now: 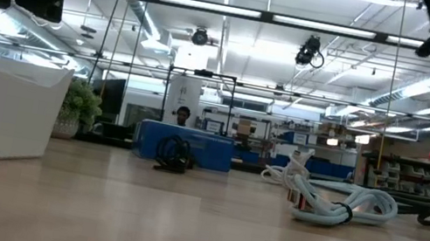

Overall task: Pick and place USB-C Cables
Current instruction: Put the white charger cable into the white bin

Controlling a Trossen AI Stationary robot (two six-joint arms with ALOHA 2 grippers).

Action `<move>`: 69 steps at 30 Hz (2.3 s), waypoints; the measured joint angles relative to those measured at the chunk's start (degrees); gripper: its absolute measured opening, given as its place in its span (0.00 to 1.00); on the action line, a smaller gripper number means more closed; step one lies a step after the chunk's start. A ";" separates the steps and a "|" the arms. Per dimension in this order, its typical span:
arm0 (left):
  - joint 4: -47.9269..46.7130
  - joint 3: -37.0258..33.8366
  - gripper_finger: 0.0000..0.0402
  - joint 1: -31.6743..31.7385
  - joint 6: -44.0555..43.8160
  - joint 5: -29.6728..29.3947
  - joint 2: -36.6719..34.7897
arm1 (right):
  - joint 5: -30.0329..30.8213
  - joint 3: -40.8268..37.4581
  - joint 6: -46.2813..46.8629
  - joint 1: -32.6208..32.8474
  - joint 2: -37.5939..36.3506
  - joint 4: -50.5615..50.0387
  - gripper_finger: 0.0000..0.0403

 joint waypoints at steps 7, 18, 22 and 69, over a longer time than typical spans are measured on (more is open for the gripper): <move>0.02 0.00 0.35 0.00 -0.02 0.00 0.00 | 1.71 3.26 3.32 -2.59 11.80 -0.20 0.04; 0.02 0.00 0.35 0.00 -0.02 0.00 0.00 | 1.70 7.85 3.47 -6.12 33.31 -7.86 0.04; 0.02 -0.01 0.35 -0.01 0.00 0.00 0.00 | 1.30 8.96 3.50 -6.53 39.94 -10.73 0.04; 0.09 0.00 0.35 -0.02 0.00 0.02 0.00 | 21.72 55.73 -81.96 5.81 91.40 -78.07 0.61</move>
